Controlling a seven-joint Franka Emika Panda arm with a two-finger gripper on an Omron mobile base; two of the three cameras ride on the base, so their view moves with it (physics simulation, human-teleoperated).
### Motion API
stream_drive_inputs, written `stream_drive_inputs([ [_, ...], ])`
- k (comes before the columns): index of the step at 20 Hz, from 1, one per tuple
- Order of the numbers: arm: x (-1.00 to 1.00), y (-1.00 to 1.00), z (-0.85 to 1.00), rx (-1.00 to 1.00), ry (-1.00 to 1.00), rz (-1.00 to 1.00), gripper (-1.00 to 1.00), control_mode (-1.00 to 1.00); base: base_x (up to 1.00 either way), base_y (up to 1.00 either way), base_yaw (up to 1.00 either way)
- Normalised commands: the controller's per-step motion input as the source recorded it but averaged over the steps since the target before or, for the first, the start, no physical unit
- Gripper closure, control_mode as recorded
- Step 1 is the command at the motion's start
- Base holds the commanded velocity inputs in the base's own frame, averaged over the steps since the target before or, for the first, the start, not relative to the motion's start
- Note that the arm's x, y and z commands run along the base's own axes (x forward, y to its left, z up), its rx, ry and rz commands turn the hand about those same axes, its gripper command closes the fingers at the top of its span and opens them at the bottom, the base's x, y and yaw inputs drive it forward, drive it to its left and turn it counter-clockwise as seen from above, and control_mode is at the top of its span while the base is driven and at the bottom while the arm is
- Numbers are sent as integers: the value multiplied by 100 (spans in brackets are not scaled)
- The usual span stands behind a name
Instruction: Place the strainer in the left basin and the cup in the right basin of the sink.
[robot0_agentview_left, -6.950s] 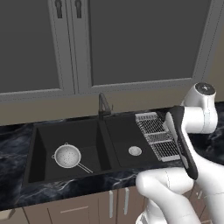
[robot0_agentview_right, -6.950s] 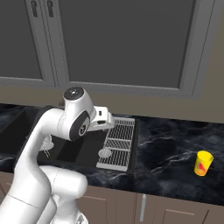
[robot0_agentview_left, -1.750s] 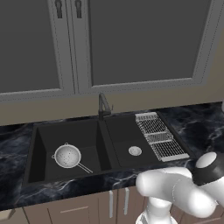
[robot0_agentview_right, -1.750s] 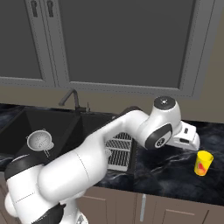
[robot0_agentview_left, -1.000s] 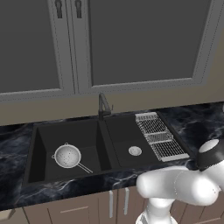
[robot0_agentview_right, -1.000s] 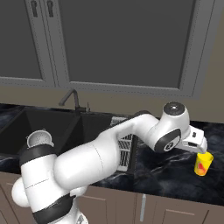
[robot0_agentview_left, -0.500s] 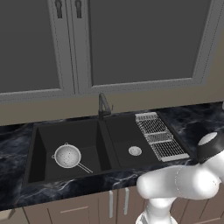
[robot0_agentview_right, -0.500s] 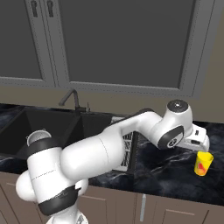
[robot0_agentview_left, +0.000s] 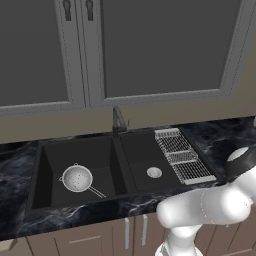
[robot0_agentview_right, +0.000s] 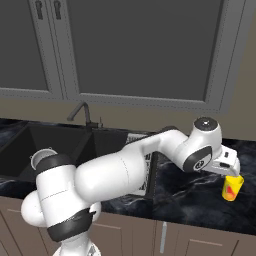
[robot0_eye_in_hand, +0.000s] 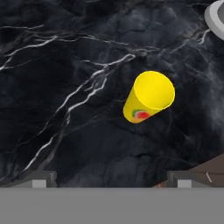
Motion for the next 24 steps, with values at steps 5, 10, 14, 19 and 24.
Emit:
stream_drive_inputs([
  [5,7,0,-15,0,0,0,-100,-100,0,0,0],
  [10,15,0,-2,0,0,0,-100,-100,0,0,0],
  [14,16,-6,0,0,0,0,-100,-100,0,0,0],
  [19,12,-16,-3,0,0,0,-100,-100,0,0,0],
  [24,4,-22,-2,0,0,0,-100,-100,0,0,0],
])
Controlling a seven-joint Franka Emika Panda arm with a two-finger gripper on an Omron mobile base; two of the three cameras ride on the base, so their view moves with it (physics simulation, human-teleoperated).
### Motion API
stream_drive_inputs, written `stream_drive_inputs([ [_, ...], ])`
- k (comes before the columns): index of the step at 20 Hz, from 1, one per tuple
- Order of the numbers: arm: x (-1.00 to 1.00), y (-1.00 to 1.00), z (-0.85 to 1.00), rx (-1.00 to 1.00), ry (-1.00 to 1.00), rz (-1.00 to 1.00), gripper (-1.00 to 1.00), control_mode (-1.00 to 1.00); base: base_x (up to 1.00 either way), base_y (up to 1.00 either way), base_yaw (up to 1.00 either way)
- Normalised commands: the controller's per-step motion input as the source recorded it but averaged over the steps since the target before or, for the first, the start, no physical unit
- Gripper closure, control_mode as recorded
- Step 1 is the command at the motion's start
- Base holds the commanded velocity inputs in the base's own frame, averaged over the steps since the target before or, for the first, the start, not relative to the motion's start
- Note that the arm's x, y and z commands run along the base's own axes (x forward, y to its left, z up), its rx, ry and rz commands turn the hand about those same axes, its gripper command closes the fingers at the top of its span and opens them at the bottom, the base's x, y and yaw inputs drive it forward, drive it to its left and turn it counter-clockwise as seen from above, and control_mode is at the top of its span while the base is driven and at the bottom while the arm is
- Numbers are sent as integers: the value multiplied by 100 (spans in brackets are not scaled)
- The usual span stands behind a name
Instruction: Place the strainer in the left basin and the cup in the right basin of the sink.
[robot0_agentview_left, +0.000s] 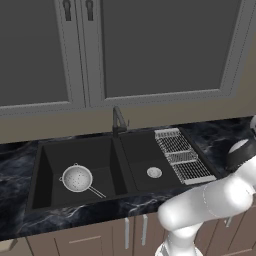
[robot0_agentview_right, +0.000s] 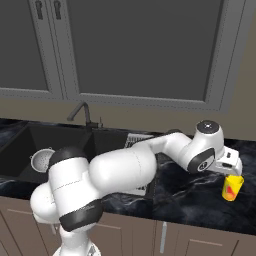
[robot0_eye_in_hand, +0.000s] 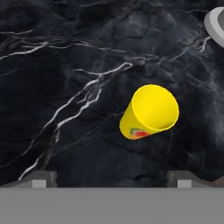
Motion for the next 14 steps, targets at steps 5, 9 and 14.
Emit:
stream_drive_inputs([
  [5,2,-12,-6,0,0,0,-100,-100,0,0,0],
  [9,4,0,-8,0,2,0,-100,-100,0,0,0],
  [14,10,-1,-4,0,3,0,-100,-100,0,0,0],
])
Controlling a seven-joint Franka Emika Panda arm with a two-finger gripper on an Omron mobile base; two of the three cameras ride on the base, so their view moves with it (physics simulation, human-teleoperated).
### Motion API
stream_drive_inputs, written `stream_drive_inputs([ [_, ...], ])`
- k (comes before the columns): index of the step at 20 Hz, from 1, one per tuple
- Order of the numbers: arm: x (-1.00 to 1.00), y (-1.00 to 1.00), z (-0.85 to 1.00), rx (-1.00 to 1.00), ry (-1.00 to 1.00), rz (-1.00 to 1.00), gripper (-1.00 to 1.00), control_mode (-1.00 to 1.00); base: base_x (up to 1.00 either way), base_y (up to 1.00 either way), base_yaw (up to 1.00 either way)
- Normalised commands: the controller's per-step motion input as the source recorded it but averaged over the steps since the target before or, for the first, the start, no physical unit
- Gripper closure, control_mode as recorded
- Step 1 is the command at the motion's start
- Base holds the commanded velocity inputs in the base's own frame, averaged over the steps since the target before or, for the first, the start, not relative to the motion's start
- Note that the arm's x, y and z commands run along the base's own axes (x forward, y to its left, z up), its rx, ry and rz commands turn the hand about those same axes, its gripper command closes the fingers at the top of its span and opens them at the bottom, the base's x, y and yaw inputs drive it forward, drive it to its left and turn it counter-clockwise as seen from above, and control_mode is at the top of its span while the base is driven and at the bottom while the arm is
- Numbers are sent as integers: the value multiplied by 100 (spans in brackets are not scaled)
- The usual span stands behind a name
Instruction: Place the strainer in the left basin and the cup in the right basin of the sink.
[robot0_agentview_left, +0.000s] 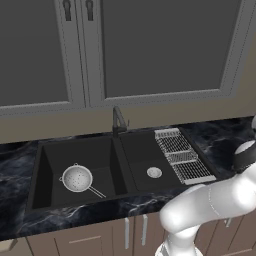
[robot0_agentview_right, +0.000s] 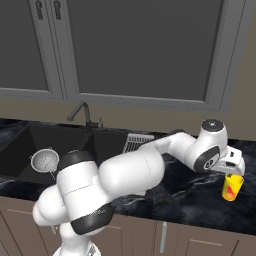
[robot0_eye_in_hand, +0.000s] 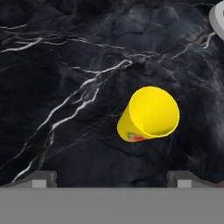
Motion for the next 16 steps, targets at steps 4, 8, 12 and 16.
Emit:
stream_drive_inputs([
  [4,13,-7,-5,0,1,0,-100,-100,0,0,0],
  [8,15,-12,-11,0,0,0,-100,-100,0,0,0],
  [12,4,-13,-11,1,1,0,-100,-100,0,0,0],
  [16,0,-11,-10,1,2,0,-100,-100,0,0,0],
])
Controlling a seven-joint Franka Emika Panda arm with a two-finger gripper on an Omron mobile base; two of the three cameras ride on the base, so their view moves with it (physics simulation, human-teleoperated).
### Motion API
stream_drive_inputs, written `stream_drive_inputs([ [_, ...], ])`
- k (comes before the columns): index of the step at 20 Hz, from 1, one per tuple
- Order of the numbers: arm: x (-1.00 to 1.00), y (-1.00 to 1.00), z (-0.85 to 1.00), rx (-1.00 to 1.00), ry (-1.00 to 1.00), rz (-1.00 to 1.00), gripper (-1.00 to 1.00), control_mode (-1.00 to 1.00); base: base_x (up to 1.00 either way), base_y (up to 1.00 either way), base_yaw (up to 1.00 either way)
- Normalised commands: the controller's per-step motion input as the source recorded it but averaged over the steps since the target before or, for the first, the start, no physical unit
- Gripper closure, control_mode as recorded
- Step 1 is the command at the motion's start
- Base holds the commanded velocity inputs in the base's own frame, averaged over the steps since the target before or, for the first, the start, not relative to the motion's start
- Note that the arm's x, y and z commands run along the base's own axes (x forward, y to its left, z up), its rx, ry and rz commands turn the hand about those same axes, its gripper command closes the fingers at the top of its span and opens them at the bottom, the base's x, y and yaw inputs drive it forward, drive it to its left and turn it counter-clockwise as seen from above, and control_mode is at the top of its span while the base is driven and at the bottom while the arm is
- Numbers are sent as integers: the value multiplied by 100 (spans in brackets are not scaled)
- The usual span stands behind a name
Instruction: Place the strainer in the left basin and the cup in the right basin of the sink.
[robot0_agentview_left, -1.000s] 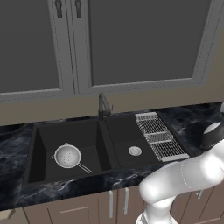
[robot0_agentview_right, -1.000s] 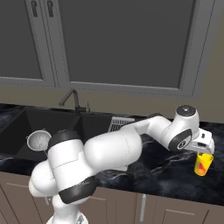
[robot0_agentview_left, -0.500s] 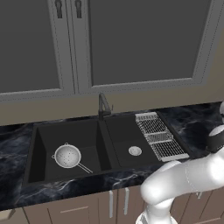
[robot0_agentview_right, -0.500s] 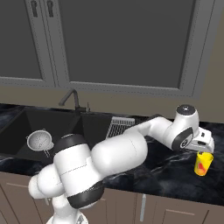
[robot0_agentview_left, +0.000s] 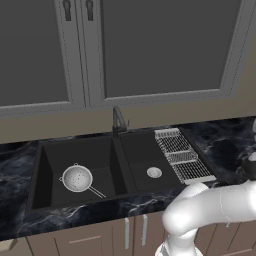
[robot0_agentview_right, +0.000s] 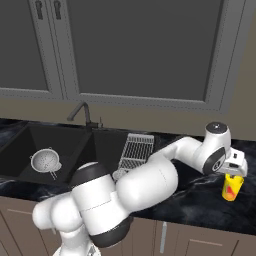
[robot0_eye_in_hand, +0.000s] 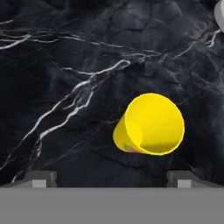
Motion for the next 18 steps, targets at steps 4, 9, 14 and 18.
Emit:
stream_drive_inputs([
  [4,0,-6,-13,1,3,0,-100,-100,0,0,0],
  [9,3,-1,-13,0,3,0,-100,-100,0,0,0],
  [14,9,0,-13,0,1,0,-100,-100,0,0,0],
  [18,9,0,-13,0,2,0,-100,-100,0,0,0],
])
